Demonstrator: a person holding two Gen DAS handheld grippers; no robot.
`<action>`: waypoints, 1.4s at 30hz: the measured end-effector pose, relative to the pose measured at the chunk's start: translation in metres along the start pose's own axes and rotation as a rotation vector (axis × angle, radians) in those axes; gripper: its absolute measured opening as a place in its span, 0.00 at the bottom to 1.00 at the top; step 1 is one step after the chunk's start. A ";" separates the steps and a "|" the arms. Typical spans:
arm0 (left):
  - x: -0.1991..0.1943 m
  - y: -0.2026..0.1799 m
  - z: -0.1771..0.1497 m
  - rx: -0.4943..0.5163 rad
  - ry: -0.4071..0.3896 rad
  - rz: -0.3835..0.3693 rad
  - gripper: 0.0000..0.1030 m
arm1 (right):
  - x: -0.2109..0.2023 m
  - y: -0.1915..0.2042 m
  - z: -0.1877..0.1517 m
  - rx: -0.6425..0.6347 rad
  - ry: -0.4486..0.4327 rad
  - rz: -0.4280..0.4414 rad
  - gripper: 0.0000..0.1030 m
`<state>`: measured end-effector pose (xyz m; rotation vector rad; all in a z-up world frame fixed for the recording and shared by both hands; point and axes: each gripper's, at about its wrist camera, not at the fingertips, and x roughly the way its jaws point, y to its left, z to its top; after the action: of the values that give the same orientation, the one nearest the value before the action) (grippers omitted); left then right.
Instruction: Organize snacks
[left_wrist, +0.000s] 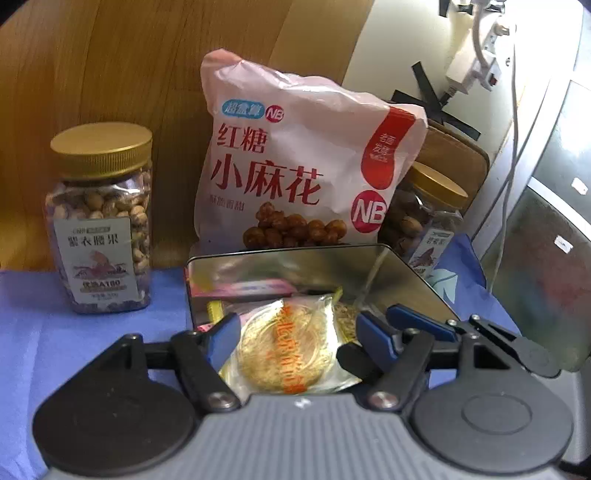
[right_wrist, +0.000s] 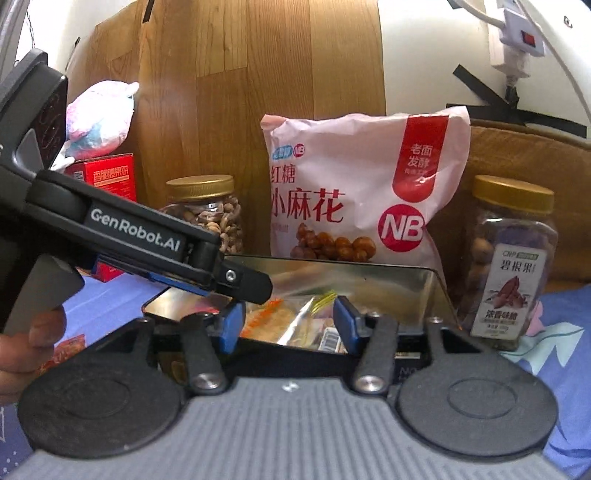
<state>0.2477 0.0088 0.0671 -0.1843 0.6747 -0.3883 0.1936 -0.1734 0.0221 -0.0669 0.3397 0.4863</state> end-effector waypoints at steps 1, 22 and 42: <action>-0.005 0.000 -0.001 0.002 -0.003 -0.007 0.69 | -0.002 0.000 0.001 0.000 -0.001 0.000 0.54; -0.103 -0.064 -0.145 0.161 -0.017 0.229 0.71 | -0.109 0.008 -0.073 0.354 0.036 -0.064 0.54; -0.117 -0.076 -0.194 0.129 0.057 0.300 0.71 | -0.142 0.029 -0.102 0.399 0.007 -0.142 0.54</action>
<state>0.0184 -0.0205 0.0069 0.0513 0.7191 -0.1482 0.0313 -0.2259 -0.0255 0.2934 0.4302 0.2712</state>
